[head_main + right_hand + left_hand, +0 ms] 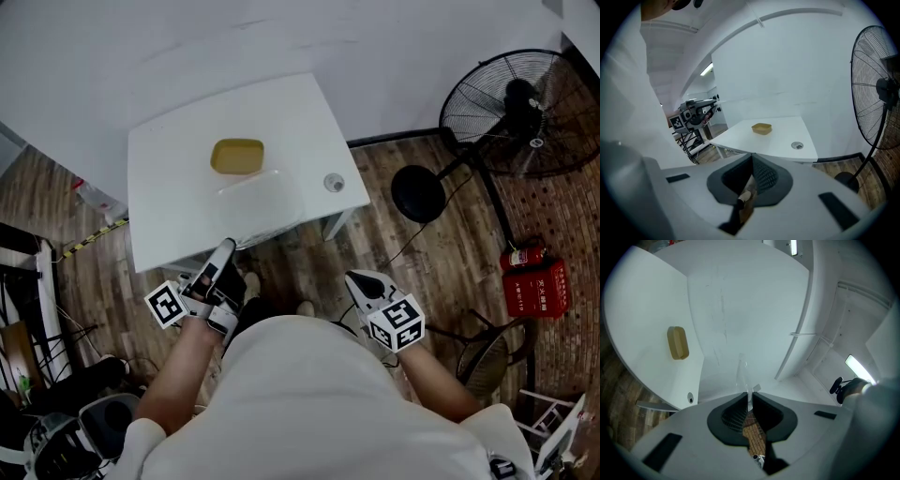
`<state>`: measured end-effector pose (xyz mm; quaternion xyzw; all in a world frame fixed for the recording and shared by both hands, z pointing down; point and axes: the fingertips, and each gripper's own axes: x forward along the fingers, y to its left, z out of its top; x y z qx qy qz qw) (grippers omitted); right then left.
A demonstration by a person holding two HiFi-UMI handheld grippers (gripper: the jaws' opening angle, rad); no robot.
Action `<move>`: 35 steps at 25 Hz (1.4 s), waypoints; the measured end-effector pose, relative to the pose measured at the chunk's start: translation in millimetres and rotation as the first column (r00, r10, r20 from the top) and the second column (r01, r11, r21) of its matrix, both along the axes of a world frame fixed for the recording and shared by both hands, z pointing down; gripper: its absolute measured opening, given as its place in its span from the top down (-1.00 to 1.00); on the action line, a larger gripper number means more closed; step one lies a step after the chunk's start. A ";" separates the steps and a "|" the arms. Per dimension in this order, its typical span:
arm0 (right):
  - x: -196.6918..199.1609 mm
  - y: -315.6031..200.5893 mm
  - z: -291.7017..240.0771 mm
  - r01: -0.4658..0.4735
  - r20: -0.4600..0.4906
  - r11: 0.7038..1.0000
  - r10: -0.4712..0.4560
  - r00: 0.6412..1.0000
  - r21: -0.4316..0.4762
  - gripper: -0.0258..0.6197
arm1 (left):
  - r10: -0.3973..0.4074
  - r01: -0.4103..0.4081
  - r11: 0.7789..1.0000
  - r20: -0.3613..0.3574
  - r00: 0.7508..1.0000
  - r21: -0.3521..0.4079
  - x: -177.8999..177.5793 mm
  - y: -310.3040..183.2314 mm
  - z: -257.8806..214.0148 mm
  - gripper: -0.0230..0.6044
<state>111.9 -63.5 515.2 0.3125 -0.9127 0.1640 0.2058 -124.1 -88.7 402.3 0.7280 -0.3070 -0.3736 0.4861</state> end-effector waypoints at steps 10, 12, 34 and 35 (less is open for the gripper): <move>5.1 1.5 -4.4 -0.011 0.001 1.000 0.011 1.000 0.023 0.90 | 0.012 -0.012 1.000 -0.011 1.000 0.004 7.7 4.3 -2.0 0.79; 5.9 2.2 -2.7 -0.012 -0.002 1.000 0.013 1.000 0.021 0.90 | 0.015 -0.015 1.000 -0.016 1.000 0.001 9.3 3.6 -1.2 0.79; 1.4 -15.6 7.1 -0.016 -0.017 1.000 0.016 1.000 0.000 0.90 | 0.017 -0.018 1.000 -0.021 1.000 -0.015 2.0 -24.9 8.1 0.79; 0.8 -18.5 6.9 -0.016 -0.018 1.000 0.016 1.000 0.001 0.90 | 0.017 -0.017 1.000 -0.020 1.000 -0.014 0.8 -28.1 8.2 0.79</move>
